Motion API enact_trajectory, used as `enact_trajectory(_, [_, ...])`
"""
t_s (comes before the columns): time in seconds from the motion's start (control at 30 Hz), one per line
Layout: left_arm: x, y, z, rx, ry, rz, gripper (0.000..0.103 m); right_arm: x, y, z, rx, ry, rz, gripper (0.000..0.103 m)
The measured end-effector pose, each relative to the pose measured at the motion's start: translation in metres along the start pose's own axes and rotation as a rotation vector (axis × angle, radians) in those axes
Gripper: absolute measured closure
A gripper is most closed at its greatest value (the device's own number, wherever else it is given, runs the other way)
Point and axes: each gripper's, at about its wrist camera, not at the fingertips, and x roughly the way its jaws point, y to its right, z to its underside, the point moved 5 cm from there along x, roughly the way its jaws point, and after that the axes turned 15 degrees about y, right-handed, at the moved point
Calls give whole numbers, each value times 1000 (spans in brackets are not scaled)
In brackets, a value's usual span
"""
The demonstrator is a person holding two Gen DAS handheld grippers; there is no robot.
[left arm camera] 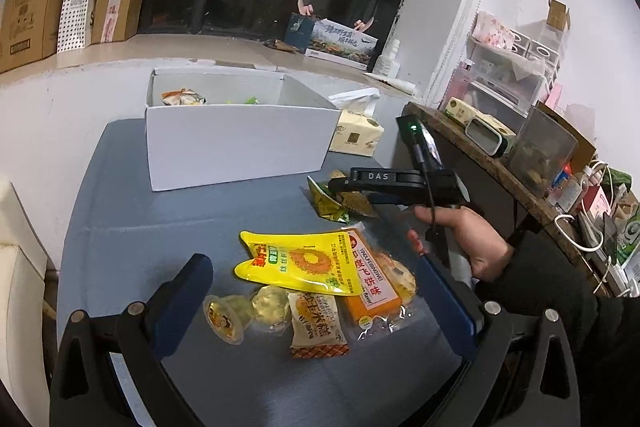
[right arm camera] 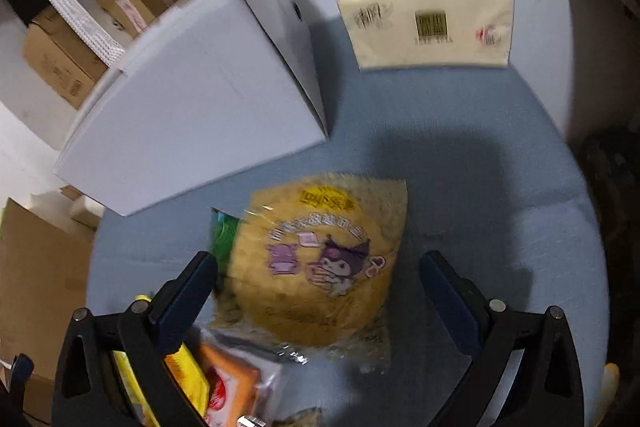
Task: Organize snacks
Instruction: 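Grasp the small green pouch with the left tool while the right tool grasps the Lay's cracker pack, then place both packs into the white box and open both tools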
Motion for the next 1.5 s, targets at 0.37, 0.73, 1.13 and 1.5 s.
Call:
enact_trajectory(0.37, [30,13,-7,53,-44,31,0,-74,-16,-4,-5,140,-126,25])
enact_trajectory(0.73, [158,57,-13,129,-236,34,0,-201,10,8,17,340,-160,25])
enact_trajectory(1.13, [262,30,29,80,-453,-126,61,-237,42,25,66,388,-144,25])
enact_trajectory(1.5, [130,34,-25,71,-106,8,62,-220,21,34,4,358,-158,25])
